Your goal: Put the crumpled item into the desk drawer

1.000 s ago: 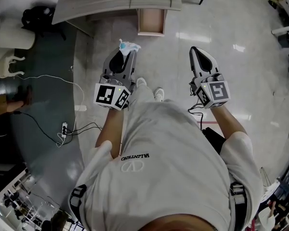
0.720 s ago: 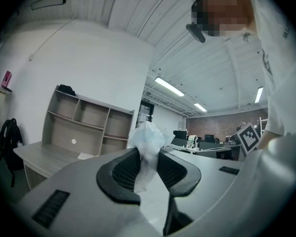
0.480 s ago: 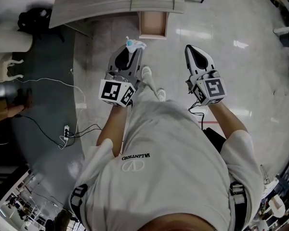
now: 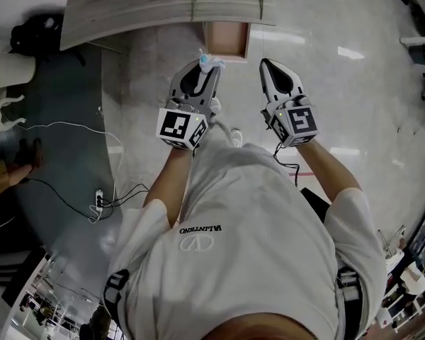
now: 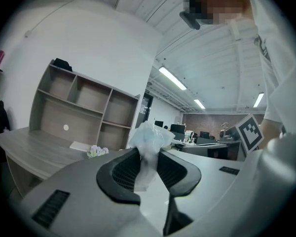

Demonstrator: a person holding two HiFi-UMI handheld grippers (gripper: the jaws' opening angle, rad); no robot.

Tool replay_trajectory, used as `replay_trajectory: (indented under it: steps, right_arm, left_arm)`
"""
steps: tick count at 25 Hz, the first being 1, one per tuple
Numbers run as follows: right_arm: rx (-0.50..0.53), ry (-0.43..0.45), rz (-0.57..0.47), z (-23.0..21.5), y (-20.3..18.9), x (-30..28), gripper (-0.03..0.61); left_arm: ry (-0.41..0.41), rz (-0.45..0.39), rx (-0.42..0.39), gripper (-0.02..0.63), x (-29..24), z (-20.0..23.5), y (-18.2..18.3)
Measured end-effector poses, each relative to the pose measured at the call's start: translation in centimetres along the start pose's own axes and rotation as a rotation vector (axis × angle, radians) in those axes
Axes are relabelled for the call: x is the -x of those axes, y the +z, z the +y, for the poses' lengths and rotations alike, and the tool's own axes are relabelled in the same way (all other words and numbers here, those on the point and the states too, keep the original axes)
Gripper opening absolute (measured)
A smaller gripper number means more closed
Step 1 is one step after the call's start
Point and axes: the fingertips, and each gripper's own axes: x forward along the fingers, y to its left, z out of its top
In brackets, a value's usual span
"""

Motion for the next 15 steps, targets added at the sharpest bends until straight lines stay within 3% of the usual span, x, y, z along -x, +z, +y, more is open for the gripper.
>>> replay_trajectory:
  steps: [15]
  right_arm:
    - [-0.062,-0.070,0.109,-3.3,-6.0,-11.8,-0.002]
  left_arm:
    - [-0.016,0.165,0.099,0.097,-8.5,7.6,-9.3]
